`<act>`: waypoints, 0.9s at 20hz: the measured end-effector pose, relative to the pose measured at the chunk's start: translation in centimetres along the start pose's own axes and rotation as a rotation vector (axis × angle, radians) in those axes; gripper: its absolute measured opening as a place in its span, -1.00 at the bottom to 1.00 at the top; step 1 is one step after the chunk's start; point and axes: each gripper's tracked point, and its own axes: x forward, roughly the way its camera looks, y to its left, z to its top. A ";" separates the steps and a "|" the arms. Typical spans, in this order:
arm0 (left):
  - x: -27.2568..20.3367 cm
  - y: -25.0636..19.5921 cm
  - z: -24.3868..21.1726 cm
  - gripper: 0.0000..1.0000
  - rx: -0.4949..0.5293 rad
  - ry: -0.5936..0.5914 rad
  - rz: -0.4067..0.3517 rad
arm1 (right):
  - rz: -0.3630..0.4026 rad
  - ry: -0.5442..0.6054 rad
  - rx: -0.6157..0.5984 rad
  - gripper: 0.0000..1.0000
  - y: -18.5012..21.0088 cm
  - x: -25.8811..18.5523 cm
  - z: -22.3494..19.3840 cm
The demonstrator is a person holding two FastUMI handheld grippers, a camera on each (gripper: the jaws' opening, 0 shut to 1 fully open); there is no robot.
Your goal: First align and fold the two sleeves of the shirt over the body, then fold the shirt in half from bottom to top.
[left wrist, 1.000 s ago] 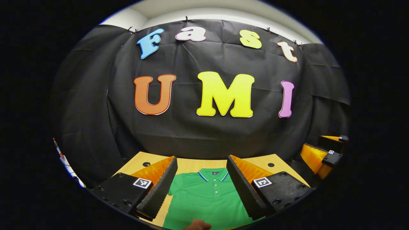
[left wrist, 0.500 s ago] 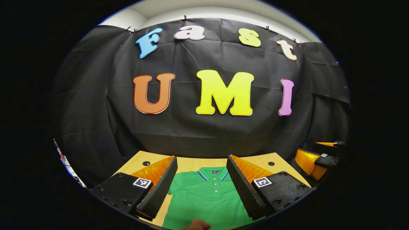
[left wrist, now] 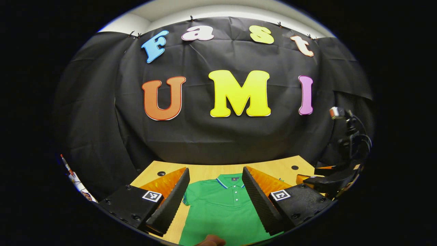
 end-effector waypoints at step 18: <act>-4.1 4.8 -7.8 1.00 0.026 0.230 0.188 | -0.106 0.347 0.076 0.83 -2.4 20.4 -7.2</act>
